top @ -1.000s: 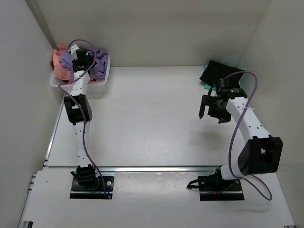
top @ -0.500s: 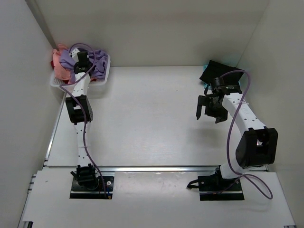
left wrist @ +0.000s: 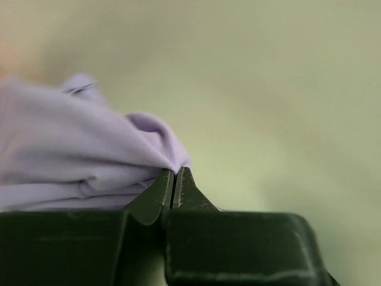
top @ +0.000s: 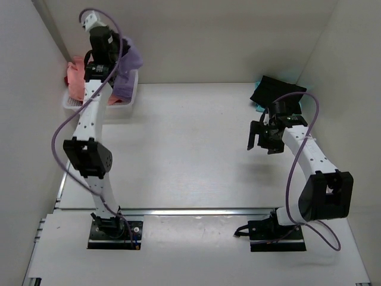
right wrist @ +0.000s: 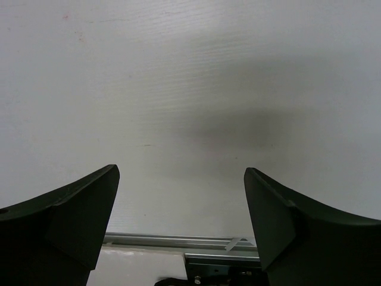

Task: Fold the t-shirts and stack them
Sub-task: Grab crumpled tshirt from bin with the left arm, then move the tshirt to the center of the board

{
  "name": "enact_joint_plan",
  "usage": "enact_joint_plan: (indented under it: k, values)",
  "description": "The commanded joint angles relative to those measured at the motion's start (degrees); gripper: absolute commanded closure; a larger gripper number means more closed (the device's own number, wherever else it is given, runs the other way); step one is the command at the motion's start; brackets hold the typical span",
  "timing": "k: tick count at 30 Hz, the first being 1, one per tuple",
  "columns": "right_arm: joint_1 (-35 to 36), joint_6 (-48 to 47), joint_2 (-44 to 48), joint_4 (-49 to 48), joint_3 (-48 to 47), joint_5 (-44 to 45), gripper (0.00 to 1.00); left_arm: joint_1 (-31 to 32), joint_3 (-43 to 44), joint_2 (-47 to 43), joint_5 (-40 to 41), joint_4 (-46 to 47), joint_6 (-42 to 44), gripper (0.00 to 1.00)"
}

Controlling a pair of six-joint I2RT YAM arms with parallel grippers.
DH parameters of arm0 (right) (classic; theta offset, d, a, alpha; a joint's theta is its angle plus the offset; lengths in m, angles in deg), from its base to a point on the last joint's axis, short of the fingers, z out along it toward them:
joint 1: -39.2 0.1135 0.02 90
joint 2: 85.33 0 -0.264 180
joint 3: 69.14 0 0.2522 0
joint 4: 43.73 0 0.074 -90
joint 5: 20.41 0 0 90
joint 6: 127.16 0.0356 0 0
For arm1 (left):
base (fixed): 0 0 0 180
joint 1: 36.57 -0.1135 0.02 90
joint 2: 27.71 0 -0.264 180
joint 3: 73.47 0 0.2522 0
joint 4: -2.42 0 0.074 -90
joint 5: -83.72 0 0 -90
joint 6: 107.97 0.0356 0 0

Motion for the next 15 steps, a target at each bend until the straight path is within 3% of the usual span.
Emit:
enact_joint_plan:
  k: [1,3,6,10,15]
  values:
    - [0.63,-0.35,4.91,-5.44,1.39,-2.29,0.2,12.97,4.92,-10.45,-5.85,-5.85,2.92,1.0]
    - [2.47,-0.62,6.75,-6.15,3.32,-0.81,0.21,19.46,2.56,-16.22,-7.78,-6.74,1.35,1.0]
    - [3.36,-0.27,10.18,-6.33,5.86,-1.5,0.21,22.13,-6.57,-25.18,-12.08,-3.93,-5.57,1.0]
    - [2.31,1.14,15.97,-6.59,9.47,-2.38,0.17,17.05,-29.91,-38.81,-15.69,3.71,-13.68,1.0]
    - [0.54,1.58,21.09,-6.68,12.2,-3.52,0.2,11.94,-48.68,-42.54,-21.76,5.56,-16.6,1.0]
